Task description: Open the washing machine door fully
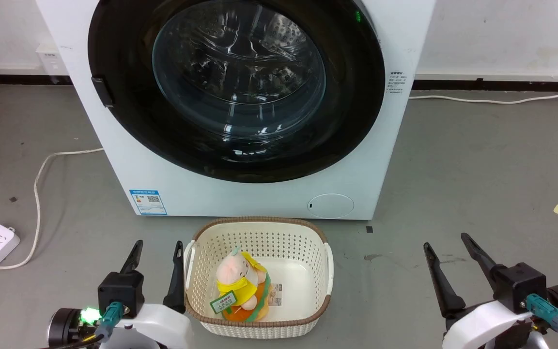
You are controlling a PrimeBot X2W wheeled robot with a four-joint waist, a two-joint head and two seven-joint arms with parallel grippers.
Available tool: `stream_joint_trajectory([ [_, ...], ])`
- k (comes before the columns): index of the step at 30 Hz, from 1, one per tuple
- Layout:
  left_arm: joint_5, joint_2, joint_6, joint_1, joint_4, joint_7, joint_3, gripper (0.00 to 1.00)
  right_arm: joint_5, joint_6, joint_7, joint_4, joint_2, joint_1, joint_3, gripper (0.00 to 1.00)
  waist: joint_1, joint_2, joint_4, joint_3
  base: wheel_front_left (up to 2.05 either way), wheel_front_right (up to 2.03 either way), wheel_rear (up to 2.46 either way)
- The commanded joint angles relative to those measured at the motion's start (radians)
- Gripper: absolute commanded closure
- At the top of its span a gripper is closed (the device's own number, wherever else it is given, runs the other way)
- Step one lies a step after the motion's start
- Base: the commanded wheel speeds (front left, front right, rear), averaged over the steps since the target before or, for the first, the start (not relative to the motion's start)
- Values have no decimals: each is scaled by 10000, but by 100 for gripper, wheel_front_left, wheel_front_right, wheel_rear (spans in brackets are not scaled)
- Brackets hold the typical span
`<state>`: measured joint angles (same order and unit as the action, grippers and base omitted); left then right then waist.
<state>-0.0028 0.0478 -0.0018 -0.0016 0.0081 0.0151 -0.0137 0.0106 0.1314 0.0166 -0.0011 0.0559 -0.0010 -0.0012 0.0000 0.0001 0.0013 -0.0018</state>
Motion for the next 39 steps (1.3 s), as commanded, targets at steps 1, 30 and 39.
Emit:
stream_joint_trajectory([
  [1, 19, 4, 43, 2, 49, 110, -18, 0, 103, -1, 105, 46, -7, -1, -24, 0, 0, -1, 9, 3, 0, 0, 0],
  [30, -1, 23, 248, -550, -68, 716, -549, 0, 2376, -2, 385, 373, 995, -2030, 251, 0, 0, -1, 491, 1082, 0, 0, 0],
  [39, -49, 24, 368, -767, -112, 905, -702, 0, 4089, -3, -245, 1024, 973, -3372, -313, 100, 0, -1, 720, 1529, 0, 0, 0],
])
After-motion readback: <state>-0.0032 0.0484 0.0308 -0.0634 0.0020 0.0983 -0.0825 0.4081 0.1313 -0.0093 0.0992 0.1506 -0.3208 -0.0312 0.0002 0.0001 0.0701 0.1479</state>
